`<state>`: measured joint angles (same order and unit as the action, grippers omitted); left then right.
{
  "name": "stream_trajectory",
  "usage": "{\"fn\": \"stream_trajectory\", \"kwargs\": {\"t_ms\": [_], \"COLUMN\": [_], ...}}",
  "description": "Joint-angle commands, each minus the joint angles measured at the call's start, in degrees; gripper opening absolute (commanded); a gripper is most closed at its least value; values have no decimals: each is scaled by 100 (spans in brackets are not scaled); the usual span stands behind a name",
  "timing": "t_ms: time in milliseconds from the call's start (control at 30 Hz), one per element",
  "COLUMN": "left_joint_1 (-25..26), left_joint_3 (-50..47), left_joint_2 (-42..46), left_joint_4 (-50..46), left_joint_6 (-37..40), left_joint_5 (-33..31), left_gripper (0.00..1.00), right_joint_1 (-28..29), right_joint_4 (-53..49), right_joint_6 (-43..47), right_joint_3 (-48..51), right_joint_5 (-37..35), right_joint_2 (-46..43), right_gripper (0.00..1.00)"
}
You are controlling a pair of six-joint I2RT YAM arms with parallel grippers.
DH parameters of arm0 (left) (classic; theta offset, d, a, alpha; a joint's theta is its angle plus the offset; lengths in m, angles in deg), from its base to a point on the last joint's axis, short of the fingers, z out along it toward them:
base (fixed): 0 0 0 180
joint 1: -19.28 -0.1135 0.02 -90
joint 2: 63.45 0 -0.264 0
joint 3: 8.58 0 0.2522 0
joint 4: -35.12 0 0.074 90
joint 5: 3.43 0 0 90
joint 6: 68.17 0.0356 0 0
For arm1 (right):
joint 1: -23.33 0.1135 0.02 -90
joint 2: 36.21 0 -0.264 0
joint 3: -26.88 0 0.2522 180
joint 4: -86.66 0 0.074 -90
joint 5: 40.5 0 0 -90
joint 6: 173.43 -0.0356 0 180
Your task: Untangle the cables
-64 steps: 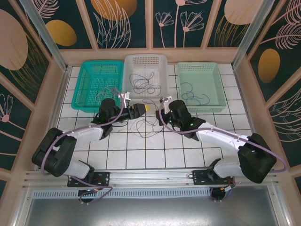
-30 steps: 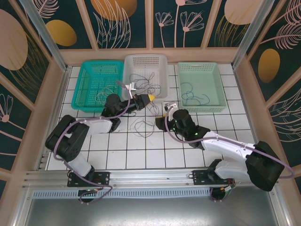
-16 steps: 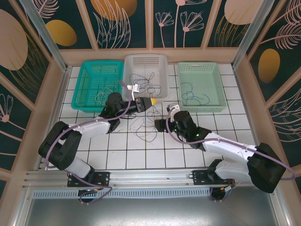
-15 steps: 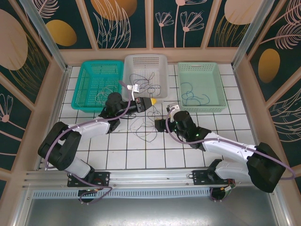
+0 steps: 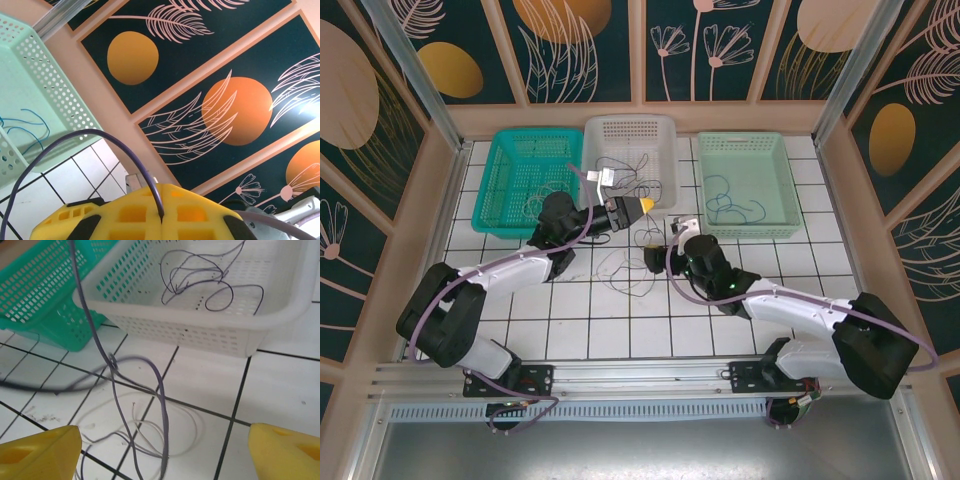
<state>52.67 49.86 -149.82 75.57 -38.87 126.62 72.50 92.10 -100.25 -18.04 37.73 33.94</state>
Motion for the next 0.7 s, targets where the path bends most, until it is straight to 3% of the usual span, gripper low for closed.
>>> {"fn": "stream_trajectory", "kwargs": {"t_ms": [0,300,467,667], "left_joint_1": [57,63,82,97], "left_joint_3": [67,154,163,97], "left_joint_2": [98,314,240,352], "left_joint_4": [164,-616,-213,-255], "left_joint_6": [-39,451,169,178], "left_joint_5": [78,11,53,-27], "left_gripper": [0,0,0,0], "right_joint_1": [123,190,185,249], "right_joint_4": [409,145,-505,-1692], "right_joint_6": [172,76,-4,-216], "right_joint_3": [-412,-555,-1035,-1834], "right_joint_5": [-287,-801,-1780,-3009], "right_joint_2": [75,-241,20,500], "right_gripper": [87,78,70,68]}}
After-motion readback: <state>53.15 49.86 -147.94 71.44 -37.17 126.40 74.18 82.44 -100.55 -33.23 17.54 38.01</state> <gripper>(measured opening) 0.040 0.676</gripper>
